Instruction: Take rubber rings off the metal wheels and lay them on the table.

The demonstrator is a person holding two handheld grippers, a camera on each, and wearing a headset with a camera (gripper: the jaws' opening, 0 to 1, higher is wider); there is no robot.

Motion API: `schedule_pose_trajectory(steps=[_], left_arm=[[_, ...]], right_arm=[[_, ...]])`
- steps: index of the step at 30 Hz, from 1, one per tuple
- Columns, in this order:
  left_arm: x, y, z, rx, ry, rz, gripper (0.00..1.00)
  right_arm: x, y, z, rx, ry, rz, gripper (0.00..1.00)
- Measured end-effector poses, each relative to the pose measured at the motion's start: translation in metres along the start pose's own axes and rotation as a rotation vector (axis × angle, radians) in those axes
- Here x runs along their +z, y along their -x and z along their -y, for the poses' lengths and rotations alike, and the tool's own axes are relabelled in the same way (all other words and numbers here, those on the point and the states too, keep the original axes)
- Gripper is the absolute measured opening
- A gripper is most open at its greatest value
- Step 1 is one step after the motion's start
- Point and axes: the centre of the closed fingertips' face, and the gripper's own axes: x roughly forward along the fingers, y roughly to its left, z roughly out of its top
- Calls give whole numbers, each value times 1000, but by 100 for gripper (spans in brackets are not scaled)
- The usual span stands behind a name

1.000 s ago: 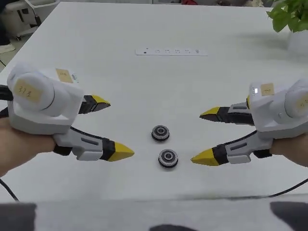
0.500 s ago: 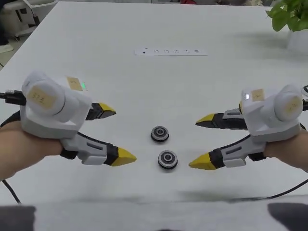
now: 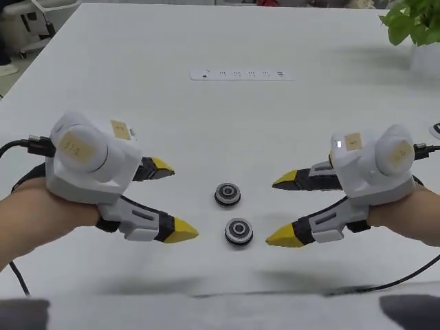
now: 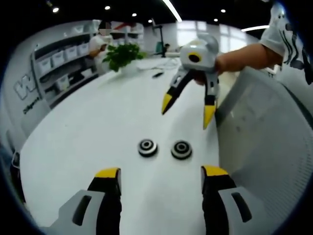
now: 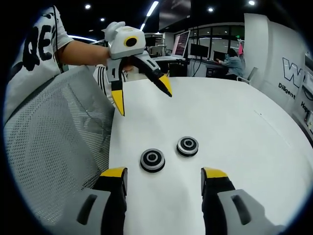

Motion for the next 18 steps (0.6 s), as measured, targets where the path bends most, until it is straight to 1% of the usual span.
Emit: schedule_pose_trajectory(steps=[5,9,15,18], left_arm=[[0,-4,0,-10,-3,-6,66],[2,-7,-1,-15,-2,-5,66],[5,-13,0,-33,-1,-5,63],[6,-17,2,-43,-10,-10,63]], right_arm=[[2,-2,3,5,-6,1,57],[3,-4,2,15,7,-8,57],[4,-8,2,29,16,-16,55],[3,-10,1,41,20,-24,54]])
